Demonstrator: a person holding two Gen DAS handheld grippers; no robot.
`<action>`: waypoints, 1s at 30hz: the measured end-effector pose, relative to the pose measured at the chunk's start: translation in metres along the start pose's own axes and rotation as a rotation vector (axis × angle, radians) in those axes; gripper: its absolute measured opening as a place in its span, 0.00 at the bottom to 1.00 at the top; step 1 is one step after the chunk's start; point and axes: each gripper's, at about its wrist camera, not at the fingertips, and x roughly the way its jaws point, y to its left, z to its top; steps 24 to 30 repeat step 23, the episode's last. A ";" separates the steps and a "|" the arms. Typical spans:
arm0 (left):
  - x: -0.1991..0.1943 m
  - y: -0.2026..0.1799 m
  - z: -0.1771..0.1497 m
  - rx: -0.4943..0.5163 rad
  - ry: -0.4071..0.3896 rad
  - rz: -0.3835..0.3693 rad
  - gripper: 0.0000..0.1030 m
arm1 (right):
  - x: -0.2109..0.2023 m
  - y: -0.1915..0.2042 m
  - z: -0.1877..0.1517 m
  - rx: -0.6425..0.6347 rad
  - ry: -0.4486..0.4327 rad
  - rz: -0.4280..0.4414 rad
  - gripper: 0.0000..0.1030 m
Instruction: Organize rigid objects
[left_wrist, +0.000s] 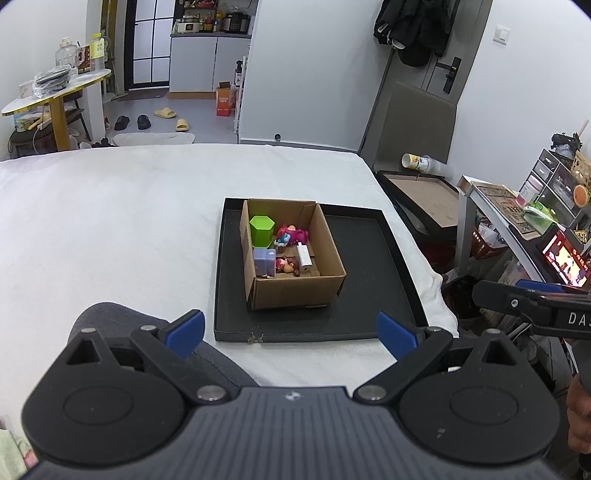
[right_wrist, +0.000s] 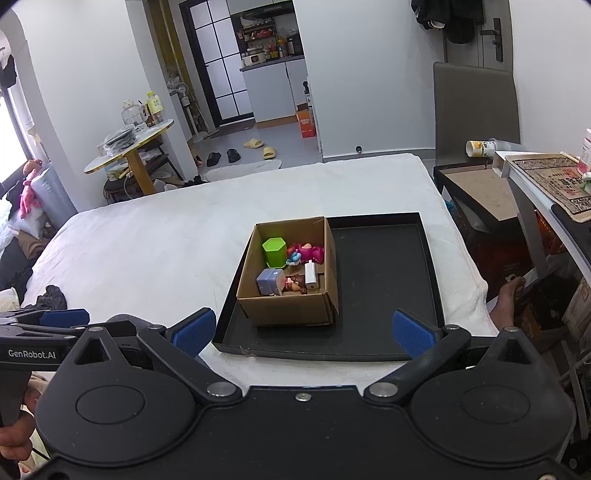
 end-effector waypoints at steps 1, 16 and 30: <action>0.000 0.000 0.000 -0.001 0.000 0.000 0.96 | 0.000 0.000 0.000 -0.001 0.000 0.000 1.00; 0.001 0.000 -0.001 -0.001 0.004 0.008 0.96 | 0.004 0.000 -0.002 -0.004 0.012 0.006 1.00; 0.003 0.000 -0.002 -0.007 -0.005 -0.011 0.96 | 0.009 -0.002 -0.004 0.001 0.025 0.003 1.00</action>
